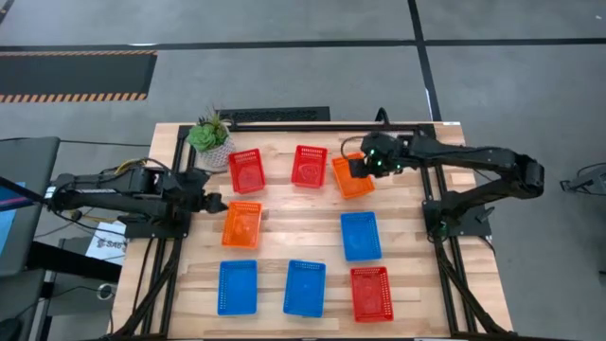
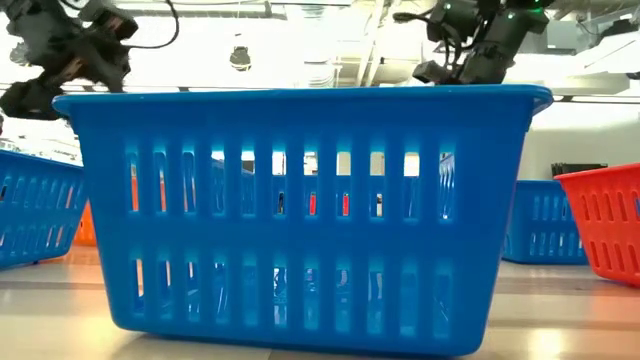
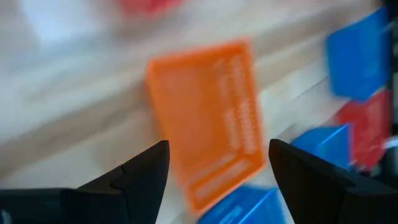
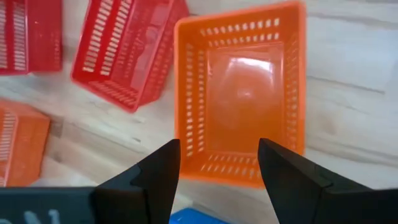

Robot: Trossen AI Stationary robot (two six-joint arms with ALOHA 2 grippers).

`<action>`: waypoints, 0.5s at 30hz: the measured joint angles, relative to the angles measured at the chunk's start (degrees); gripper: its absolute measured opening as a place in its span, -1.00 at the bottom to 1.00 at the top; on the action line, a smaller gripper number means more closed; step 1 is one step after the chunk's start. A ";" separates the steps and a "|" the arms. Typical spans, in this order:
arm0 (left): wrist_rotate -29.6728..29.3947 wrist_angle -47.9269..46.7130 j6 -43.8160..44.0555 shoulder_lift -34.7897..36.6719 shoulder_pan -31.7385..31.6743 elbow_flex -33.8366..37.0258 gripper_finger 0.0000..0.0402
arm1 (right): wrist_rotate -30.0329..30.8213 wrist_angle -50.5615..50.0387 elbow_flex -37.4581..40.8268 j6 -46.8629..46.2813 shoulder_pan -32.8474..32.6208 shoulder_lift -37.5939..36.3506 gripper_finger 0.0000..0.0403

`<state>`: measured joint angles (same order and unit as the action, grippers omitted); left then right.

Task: Stack baskets by color
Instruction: Stack the bottom orange bin on top of the top orange bin

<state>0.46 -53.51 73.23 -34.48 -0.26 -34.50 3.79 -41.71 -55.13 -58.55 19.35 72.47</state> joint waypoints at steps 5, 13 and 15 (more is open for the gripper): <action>-2.60 0.57 1.95 -6.25 5.03 0.00 0.31 | 3.74 0.12 0.00 -3.48 -4.94 0.00 0.19; -5.91 -0.07 7.64 -14.31 9.68 0.00 0.31 | 4.02 0.88 0.00 -6.81 -9.45 0.00 0.19; -5.94 -0.02 8.42 -16.27 10.39 0.00 0.31 | 4.58 1.25 0.00 -7.62 -10.63 0.00 0.19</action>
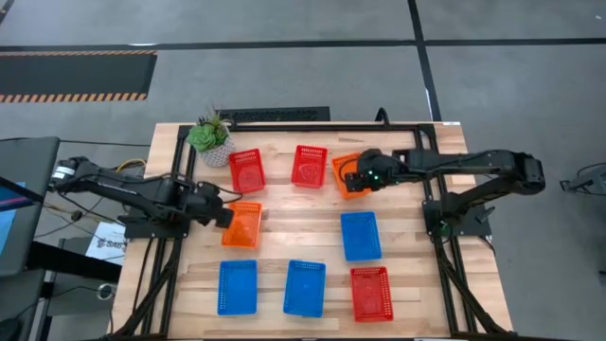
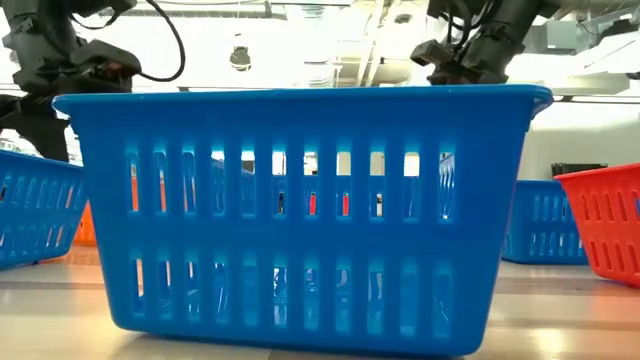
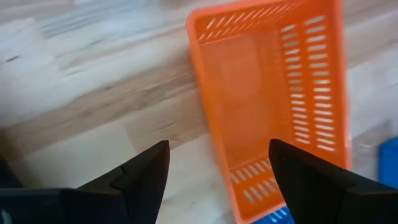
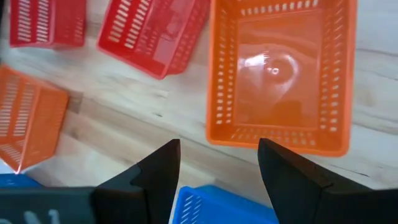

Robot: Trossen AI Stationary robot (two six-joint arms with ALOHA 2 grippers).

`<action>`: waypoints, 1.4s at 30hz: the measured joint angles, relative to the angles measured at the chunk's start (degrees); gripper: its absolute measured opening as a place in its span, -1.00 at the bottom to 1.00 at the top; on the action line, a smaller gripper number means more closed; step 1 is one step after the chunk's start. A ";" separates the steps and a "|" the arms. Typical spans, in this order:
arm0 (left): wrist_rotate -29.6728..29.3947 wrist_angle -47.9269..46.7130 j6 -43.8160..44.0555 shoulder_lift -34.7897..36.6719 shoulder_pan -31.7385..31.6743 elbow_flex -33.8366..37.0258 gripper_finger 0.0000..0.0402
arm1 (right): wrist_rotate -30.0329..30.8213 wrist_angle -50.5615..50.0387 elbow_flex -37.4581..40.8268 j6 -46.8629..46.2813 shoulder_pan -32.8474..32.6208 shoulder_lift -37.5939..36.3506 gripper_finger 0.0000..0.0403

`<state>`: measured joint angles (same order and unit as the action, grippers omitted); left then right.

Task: Stack baskets by color
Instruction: Stack the bottom orange bin on top of the top orange bin

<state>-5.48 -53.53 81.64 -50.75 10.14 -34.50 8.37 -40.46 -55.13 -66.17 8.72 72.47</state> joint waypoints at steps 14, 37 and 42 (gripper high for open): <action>-1.35 15.56 -2.27 -13.97 0.22 0.02 0.31 | 2.26 0.89 0.00 -1.36 -3.50 0.00 0.19; 16.03 65.16 -11.55 -42.41 -11.90 -5.18 0.31 | 0.05 18.70 -3.23 1.18 -11.40 15.99 0.19; 17.13 64.47 -15.11 -40.66 -13.12 -8.25 0.31 | -1.81 15.85 -8.19 5.07 -12.27 21.97 0.19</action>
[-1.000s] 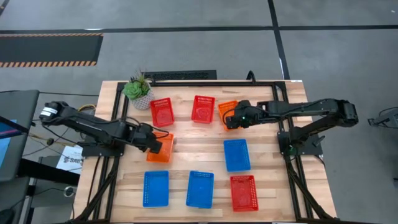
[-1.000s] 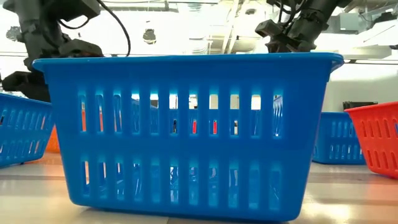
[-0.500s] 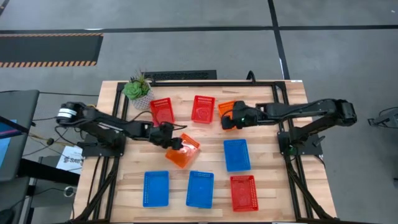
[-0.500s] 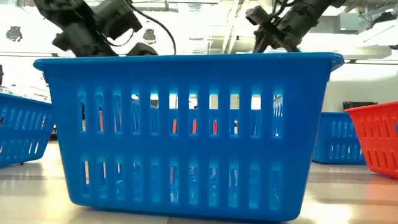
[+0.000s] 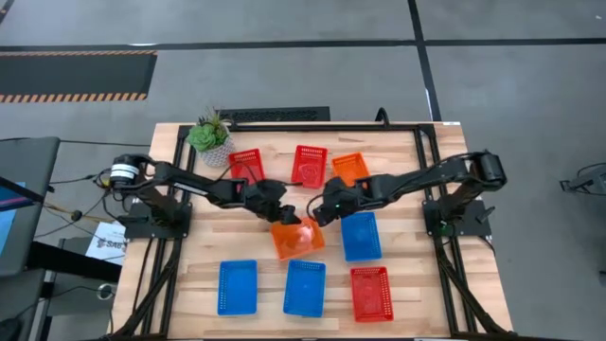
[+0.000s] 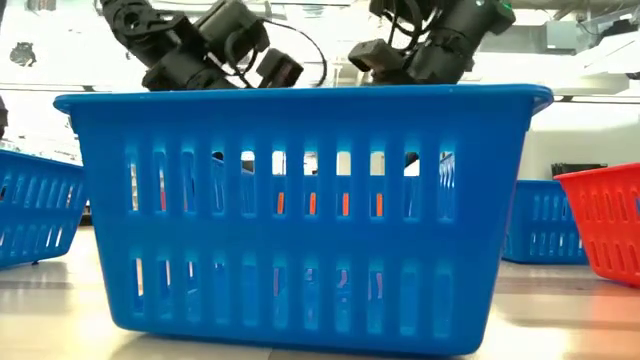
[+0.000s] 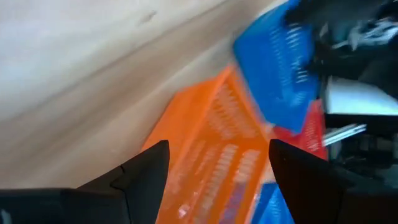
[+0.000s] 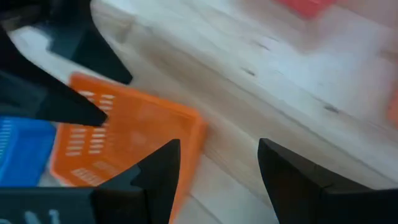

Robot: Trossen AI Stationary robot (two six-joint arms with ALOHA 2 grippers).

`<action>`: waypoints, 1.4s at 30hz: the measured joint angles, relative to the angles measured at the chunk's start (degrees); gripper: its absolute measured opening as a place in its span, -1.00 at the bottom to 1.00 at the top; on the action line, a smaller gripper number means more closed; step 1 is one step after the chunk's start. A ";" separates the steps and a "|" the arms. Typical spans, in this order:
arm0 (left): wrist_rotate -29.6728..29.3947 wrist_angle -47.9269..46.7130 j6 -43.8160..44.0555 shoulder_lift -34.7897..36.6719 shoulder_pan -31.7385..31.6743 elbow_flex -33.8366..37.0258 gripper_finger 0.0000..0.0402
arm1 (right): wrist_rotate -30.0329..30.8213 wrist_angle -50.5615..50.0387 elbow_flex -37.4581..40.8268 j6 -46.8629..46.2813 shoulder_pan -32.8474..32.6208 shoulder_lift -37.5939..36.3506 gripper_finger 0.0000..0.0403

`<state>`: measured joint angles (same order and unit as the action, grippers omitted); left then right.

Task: Stack baskets by color
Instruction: Stack the bottom orange bin on top of the top orange bin

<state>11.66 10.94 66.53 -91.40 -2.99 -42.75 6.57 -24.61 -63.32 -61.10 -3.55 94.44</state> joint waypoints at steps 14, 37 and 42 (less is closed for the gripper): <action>-3.30 -18.63 -8.77 14.80 -5.95 -5.01 0.31 | -2.05 -4.01 -5.18 3.12 -4.12 8.67 0.19; -13.65 -29.29 -8.86 43.86 -5.85 -5.54 0.31 | -6.05 -8.13 -7.70 7.79 1.76 9.57 -0.96; -14.91 -32.64 -8.62 47.29 -5.82 -5.52 0.31 | -6.24 -12.82 -7.83 13.99 6.78 1.09 -0.97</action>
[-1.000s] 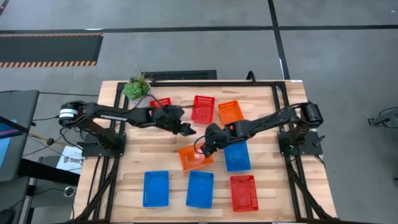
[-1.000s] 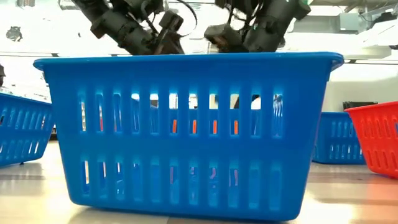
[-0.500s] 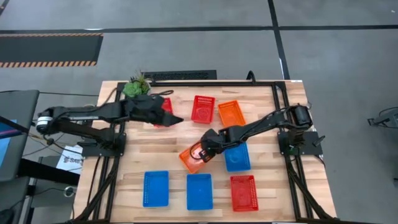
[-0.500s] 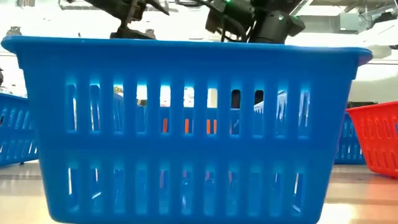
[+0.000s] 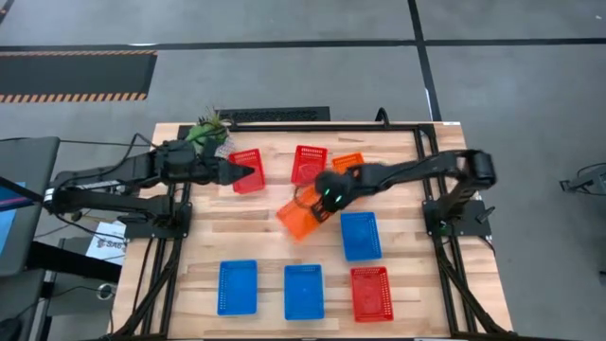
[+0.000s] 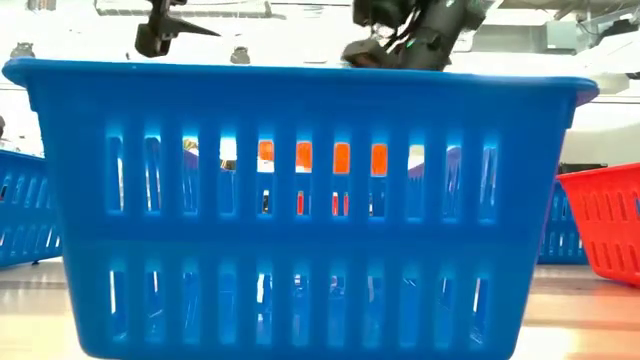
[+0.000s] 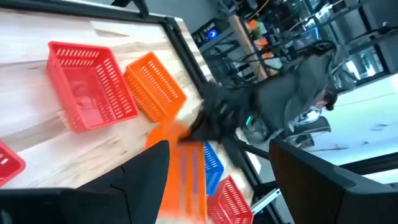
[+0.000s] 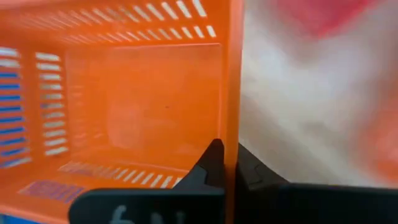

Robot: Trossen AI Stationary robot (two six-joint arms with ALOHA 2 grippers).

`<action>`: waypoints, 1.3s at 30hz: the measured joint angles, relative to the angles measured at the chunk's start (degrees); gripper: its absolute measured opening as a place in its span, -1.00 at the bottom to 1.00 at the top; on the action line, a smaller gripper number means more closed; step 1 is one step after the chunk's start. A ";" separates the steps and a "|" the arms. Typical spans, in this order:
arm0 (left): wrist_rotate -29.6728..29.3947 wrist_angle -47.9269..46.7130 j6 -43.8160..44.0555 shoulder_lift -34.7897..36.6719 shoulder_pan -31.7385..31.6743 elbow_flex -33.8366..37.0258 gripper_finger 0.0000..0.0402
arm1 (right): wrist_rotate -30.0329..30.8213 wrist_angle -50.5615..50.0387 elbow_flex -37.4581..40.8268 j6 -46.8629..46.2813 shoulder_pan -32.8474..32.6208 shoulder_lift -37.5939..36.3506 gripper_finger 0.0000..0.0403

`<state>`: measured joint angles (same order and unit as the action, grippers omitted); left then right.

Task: Stack baskets by color
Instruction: Stack the bottom orange bin on top of the top orange bin

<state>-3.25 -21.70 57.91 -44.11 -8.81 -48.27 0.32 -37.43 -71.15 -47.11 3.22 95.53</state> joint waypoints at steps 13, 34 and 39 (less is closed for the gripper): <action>-1.33 -5.50 0.80 4.14 0.12 0.00 0.31 | 6.21 -22.27 -6.64 44.21 24.28 -12.77 -0.96; -3.66 -12.12 0.17 4.04 0.08 0.02 0.31 | 4.19 -23.99 -9.04 87.24 31.17 -2.10 -0.95; -3.66 -12.12 0.17 4.04 0.08 0.02 0.31 | 2.88 -24.08 -9.05 89.94 30.57 0.61 -0.87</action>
<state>-6.92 -33.82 58.08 -40.07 -8.73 -48.25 3.21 -61.51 -80.20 42.83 33.80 96.14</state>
